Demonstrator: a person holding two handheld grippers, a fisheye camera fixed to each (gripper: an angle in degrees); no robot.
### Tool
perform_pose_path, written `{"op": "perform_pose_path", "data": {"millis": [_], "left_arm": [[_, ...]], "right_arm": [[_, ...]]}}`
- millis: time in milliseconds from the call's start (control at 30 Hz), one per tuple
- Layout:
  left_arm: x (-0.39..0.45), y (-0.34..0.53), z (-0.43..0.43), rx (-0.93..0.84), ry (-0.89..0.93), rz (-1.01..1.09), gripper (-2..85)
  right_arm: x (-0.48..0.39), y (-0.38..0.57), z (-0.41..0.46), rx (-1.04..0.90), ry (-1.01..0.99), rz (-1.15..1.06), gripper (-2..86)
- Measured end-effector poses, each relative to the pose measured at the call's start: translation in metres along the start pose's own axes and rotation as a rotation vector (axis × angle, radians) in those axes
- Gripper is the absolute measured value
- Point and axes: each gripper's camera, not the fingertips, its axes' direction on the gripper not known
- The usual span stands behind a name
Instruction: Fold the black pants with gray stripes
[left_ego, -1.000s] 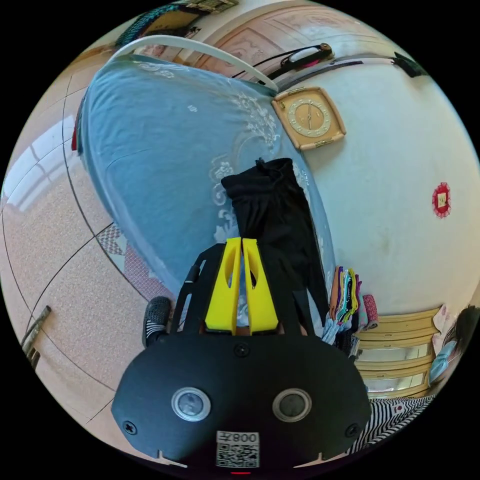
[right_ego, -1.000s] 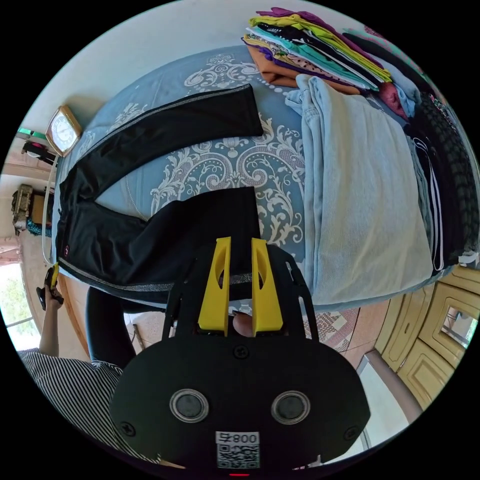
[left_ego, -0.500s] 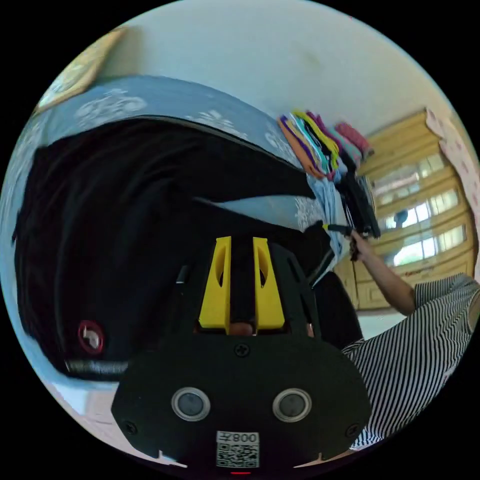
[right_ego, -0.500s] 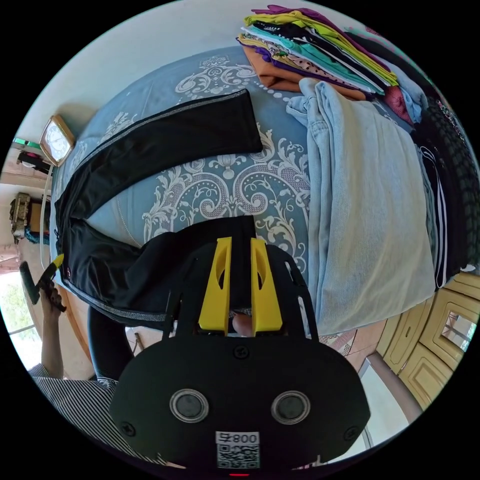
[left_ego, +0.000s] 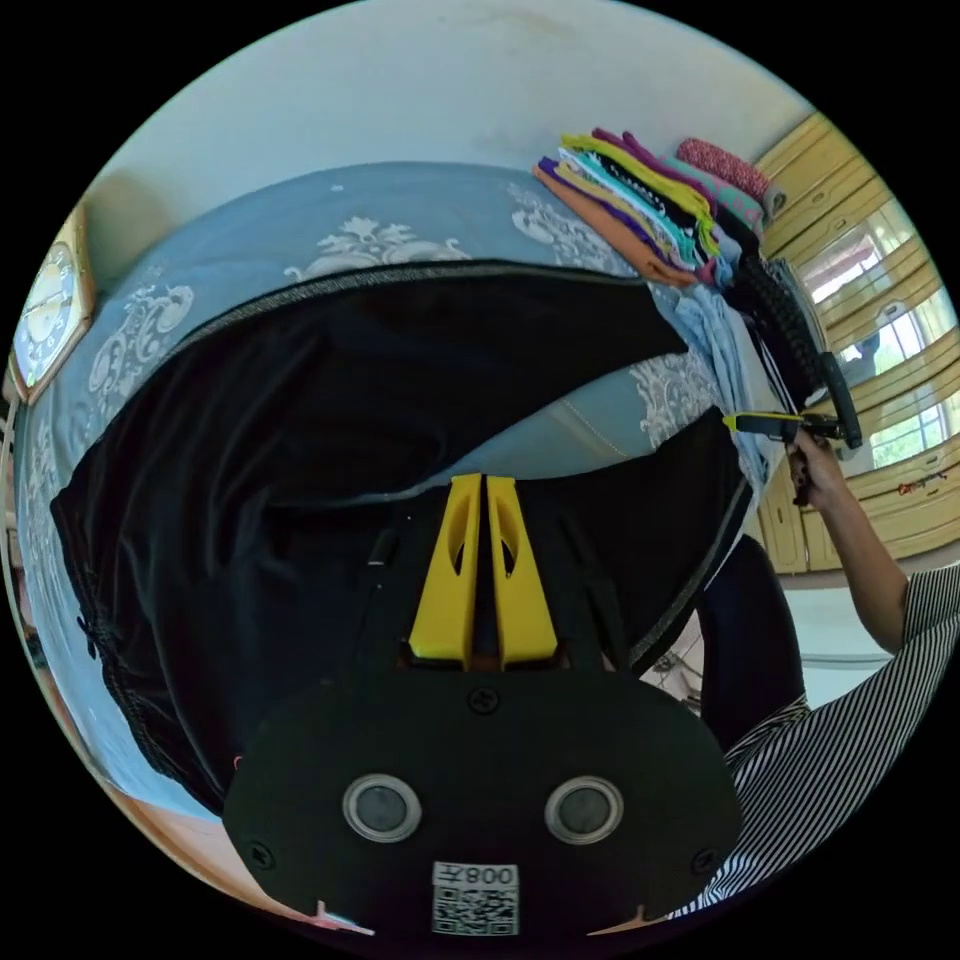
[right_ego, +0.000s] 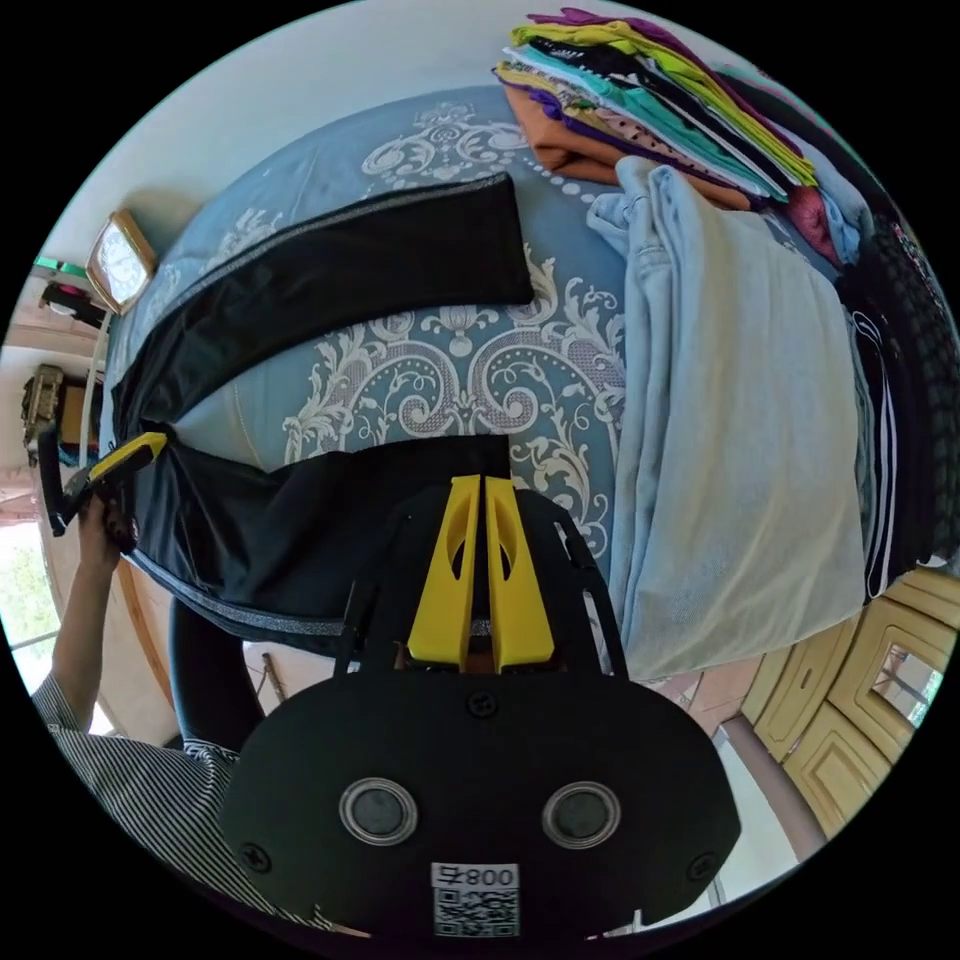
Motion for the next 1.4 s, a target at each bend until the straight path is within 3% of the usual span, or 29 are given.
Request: {"op": "perform_pose_path", "data": {"millis": [233, 400, 567, 767, 1033, 1400], "left_arm": [[-0.005, -0.021, 0.050, -0.089, -0.041, -0.089, 1.6], [0.004, -0.004, 0.051, -0.021, 0.090, -0.097, 4.1], [0.030, 0.027, 0.061, -0.085, 0.182, 0.007, 6.6], [0.052, 0.047, 0.096, -0.225, 0.140, 0.023, 6.2], [0.059, 0.030, 0.102, -0.237, 0.132, 0.057, 1.3], [0.060, 0.013, 0.107, -0.230, 0.091, -0.013, 1.1]], "right_arm": [[0.032, -0.003, 0.007, -0.006, -0.096, 0.071, 0.9], [0.039, 0.010, 0.013, -0.009, -0.068, 0.077, 2.2], [0.058, 0.040, 0.005, 0.020, -0.088, 0.123, 4.5], [0.058, 0.077, 0.018, -0.063, -0.096, 0.103, 5.8], [0.057, 0.081, 0.019, -0.100, -0.031, 0.015, 0.9], [0.081, 0.097, 0.024, -0.078, -0.139, 0.070, 0.0]]}}
